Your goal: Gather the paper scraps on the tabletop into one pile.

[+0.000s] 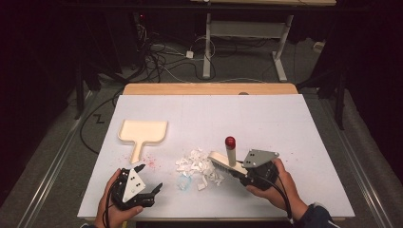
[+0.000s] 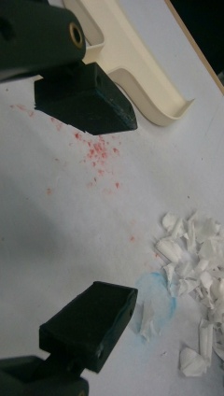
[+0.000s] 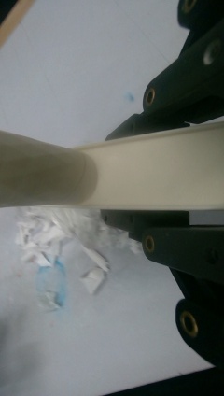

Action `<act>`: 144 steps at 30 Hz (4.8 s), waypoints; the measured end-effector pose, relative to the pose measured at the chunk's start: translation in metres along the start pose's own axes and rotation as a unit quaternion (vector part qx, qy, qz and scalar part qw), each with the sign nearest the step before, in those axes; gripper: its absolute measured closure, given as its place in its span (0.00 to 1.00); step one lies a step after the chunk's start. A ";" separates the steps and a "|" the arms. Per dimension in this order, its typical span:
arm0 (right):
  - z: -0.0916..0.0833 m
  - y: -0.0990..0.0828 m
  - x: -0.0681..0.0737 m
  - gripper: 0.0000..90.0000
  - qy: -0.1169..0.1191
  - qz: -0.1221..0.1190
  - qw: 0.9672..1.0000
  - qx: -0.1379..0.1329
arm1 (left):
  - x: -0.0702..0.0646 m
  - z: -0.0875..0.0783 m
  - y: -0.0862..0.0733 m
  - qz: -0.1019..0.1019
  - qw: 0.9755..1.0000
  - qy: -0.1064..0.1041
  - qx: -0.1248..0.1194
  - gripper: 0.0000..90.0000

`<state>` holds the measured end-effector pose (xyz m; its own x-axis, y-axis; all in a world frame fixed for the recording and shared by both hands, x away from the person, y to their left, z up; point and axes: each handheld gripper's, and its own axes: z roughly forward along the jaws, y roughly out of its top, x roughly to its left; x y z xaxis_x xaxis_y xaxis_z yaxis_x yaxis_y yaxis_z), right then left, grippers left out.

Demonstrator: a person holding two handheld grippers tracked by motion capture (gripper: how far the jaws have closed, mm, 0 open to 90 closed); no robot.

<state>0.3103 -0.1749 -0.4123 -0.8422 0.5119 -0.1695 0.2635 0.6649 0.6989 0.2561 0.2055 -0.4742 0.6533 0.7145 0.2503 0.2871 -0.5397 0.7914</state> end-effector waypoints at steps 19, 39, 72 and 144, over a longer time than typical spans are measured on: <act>0.000 0.033 0.025 0.75 0.095 -0.016 0.992 -0.083 | 0.011 -0.012 -0.004 -0.029 0.999 0.029 -0.012 0.18; 0.049 0.036 0.023 0.75 0.090 -0.009 0.995 -0.040 | 0.015 -0.013 -0.011 -0.045 0.998 0.033 -0.006 0.18; -0.025 -0.033 -0.010 0.75 0.055 0.003 0.998 0.014 | 0.006 -0.003 -0.004 -0.002 1.000 0.019 0.005 0.18; -0.006 -0.018 0.014 0.75 0.049 0.006 0.999 -0.003 | 0.006 0.001 -0.002 0.001 1.000 0.005 0.006 0.18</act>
<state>0.2908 -0.1828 -0.4229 -0.8813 0.4634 -0.0929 0.2706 0.6559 0.7047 0.2602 0.2102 -0.4754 0.6475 0.7173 0.2573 0.2937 -0.5464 0.7843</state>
